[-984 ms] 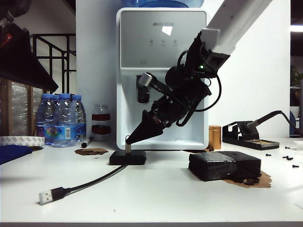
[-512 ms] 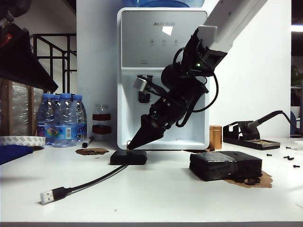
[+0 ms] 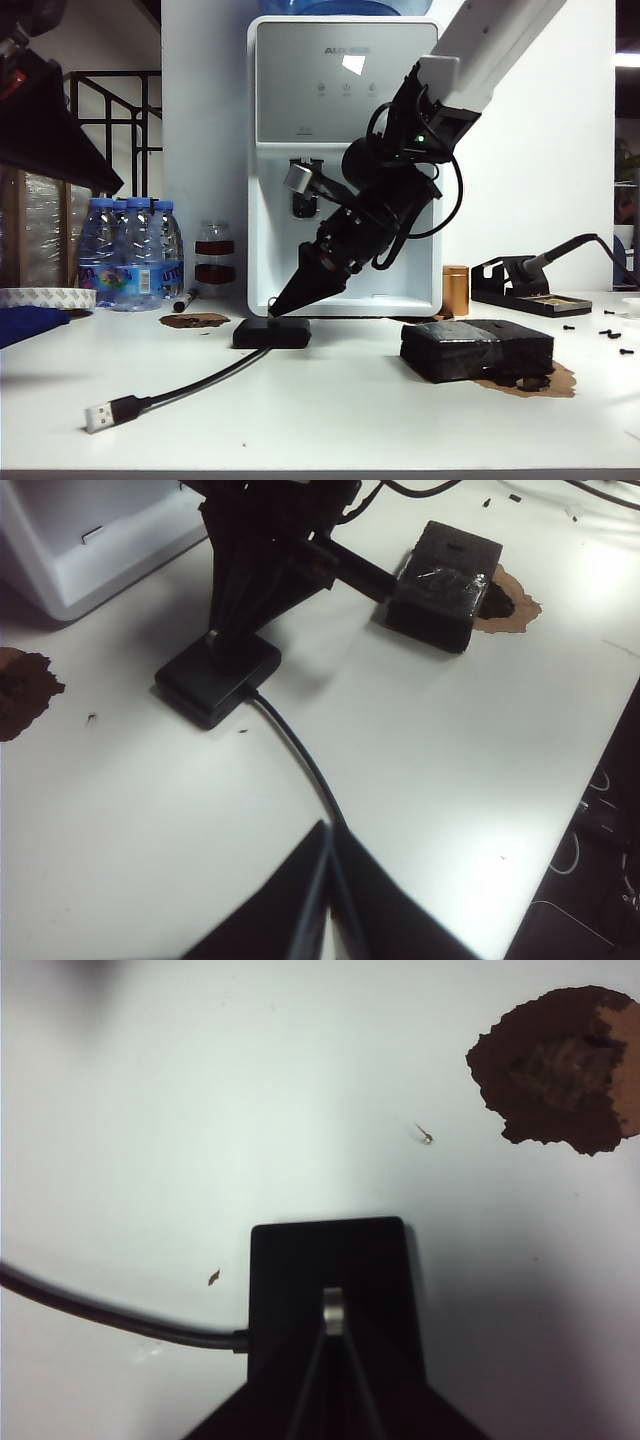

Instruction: Take the USB flash drive out of the black sponge and insert it into the slot on top of the black USB adpator box.

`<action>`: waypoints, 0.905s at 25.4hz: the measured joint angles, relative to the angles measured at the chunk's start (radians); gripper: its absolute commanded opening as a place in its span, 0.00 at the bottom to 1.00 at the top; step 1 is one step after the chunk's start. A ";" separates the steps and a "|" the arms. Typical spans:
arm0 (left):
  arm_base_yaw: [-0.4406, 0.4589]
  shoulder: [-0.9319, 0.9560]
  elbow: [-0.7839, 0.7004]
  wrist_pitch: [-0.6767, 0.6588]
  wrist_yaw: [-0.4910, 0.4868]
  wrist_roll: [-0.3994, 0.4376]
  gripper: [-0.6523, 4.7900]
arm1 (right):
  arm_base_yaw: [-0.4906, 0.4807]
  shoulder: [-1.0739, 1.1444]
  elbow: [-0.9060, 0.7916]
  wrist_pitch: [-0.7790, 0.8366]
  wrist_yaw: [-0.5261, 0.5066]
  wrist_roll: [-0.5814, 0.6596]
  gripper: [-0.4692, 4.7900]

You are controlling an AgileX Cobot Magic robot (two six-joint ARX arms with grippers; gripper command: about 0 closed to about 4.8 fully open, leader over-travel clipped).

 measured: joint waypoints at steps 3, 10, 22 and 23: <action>0.000 0.000 0.000 0.000 0.018 0.000 0.11 | 0.000 0.000 0.000 0.002 0.000 0.001 0.15; 0.000 0.000 0.000 -0.001 0.022 0.000 0.11 | 0.000 0.001 -0.002 0.006 0.000 0.008 0.18; 0.002 -0.146 -0.001 0.037 0.001 -0.061 0.11 | -0.015 0.010 -0.009 0.005 -0.004 0.050 0.78; 0.002 -0.167 -0.001 0.039 -0.006 -0.071 0.11 | -0.013 0.018 -0.015 -0.005 -0.003 0.048 0.78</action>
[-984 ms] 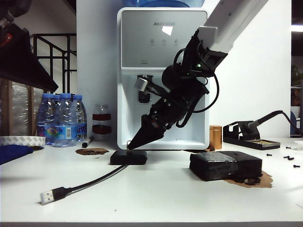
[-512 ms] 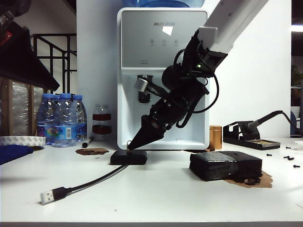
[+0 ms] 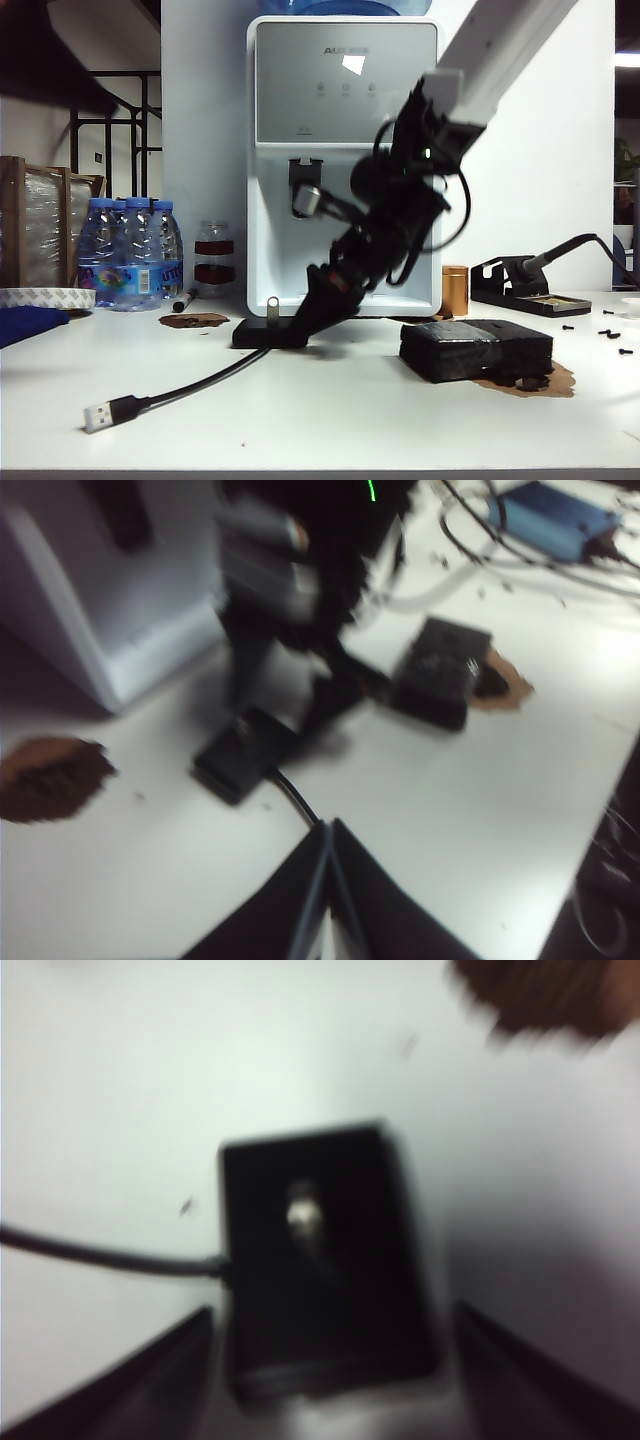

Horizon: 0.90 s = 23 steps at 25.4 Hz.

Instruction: Take the USB flash drive out of the black sponge and insert it into the slot on top of the black USB adpator box.

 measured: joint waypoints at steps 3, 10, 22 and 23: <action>0.001 -0.081 0.000 0.006 -0.024 -0.027 0.11 | -0.002 0.002 -0.003 0.004 -0.023 0.002 0.78; 0.002 -0.294 0.000 -0.010 -0.166 -0.149 0.11 | -0.003 -0.085 -0.008 -0.048 0.002 0.018 0.78; 0.002 -0.696 0.002 -0.231 -0.347 -0.271 0.11 | -0.003 -0.294 -0.006 -0.103 -0.007 0.037 0.78; 0.002 -0.752 0.000 -0.311 -0.396 -0.290 0.11 | -0.002 -0.316 -0.006 -0.120 -0.008 0.042 0.78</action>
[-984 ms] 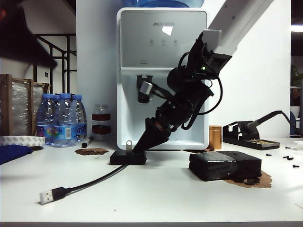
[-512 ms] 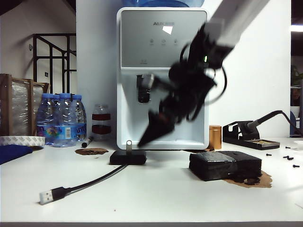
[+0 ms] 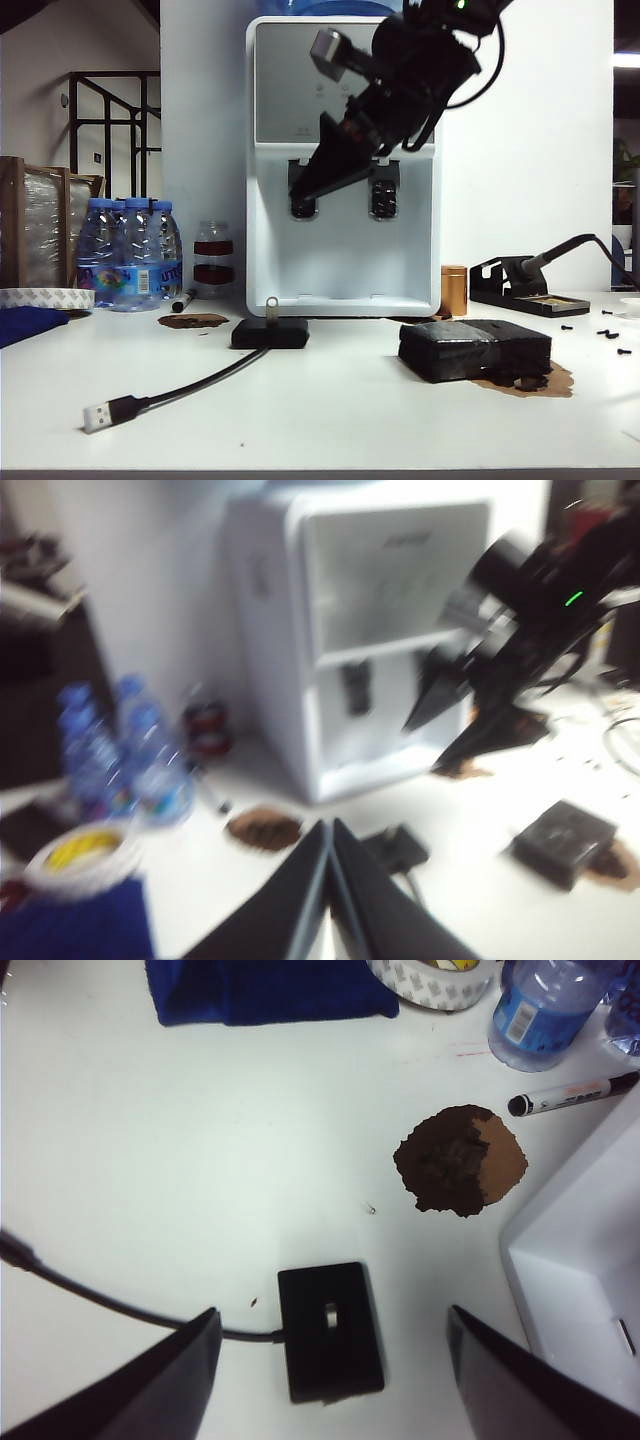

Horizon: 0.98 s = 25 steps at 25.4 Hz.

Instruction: Take the USB flash drive out of the black sponge and insert it into the slot on top of the black USB adpator box.

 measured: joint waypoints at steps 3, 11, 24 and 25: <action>0.000 -0.113 0.000 -0.081 -0.116 -0.010 0.11 | 0.000 -0.025 0.000 -0.048 0.005 0.006 0.78; -0.001 -0.168 0.018 -0.102 -0.406 0.018 0.11 | 0.000 -0.107 -0.003 -0.190 0.016 0.009 0.77; -0.001 -0.168 -0.092 0.154 -0.475 0.241 0.11 | -0.048 -0.290 -0.013 -0.278 0.051 0.204 0.74; -0.001 -0.168 -0.115 0.171 -0.474 0.249 0.11 | -0.050 -0.295 -0.014 -0.299 0.049 0.208 0.73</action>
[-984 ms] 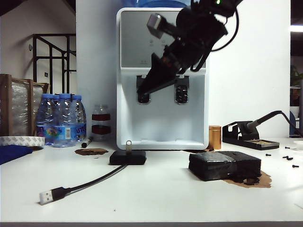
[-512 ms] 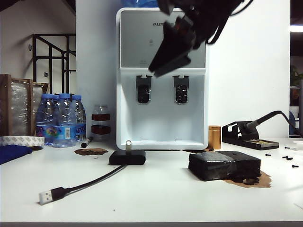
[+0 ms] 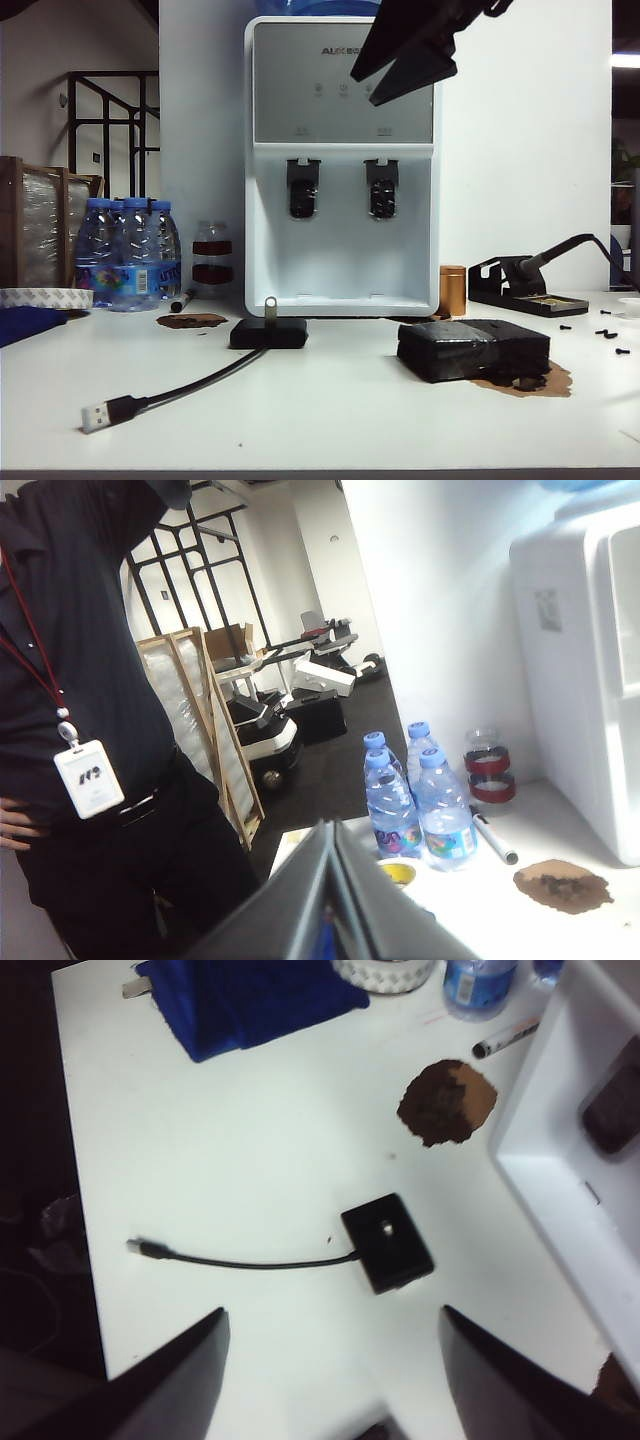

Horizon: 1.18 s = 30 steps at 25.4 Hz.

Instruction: Take the USB flash drive out of the black sponge and insert it into the slot on top of the black USB adpator box.

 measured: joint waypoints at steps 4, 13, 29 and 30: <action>0.000 0.000 -0.061 0.068 0.011 0.006 0.11 | -0.024 -0.059 -0.021 -0.050 0.000 0.003 0.66; 0.000 0.039 -0.261 0.219 0.066 0.006 0.11 | -0.214 -0.289 -0.047 0.089 -0.011 0.109 0.62; 0.002 0.063 -0.491 0.496 0.154 -0.099 0.11 | -0.217 -0.618 -0.516 0.450 0.076 0.252 0.08; 0.004 0.063 -0.512 0.494 0.141 -0.098 0.11 | -0.217 -0.666 -0.570 0.483 0.102 0.276 0.08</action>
